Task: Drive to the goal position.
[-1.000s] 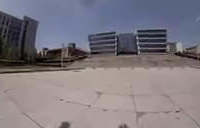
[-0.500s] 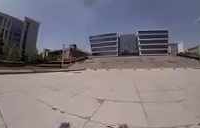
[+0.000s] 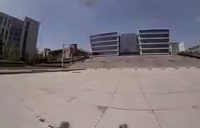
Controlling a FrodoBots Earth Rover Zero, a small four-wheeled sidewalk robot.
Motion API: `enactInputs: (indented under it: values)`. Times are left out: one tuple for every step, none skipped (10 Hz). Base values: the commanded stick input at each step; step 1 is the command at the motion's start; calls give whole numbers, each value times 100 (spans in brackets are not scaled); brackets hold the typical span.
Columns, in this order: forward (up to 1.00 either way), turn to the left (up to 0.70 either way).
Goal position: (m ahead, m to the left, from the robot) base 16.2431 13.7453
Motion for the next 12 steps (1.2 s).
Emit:
enactInputs:
  values:
    - [70,-35]
    - [70,-35]
    - [70,-35]
    - [70,-35]
    - [70,-35]
    - [70,-35]
    - [70,-35]
    - [70,-35]
    - [70,-35]
    - [70,-35]
    - [70,-35]
    - [70,-35]
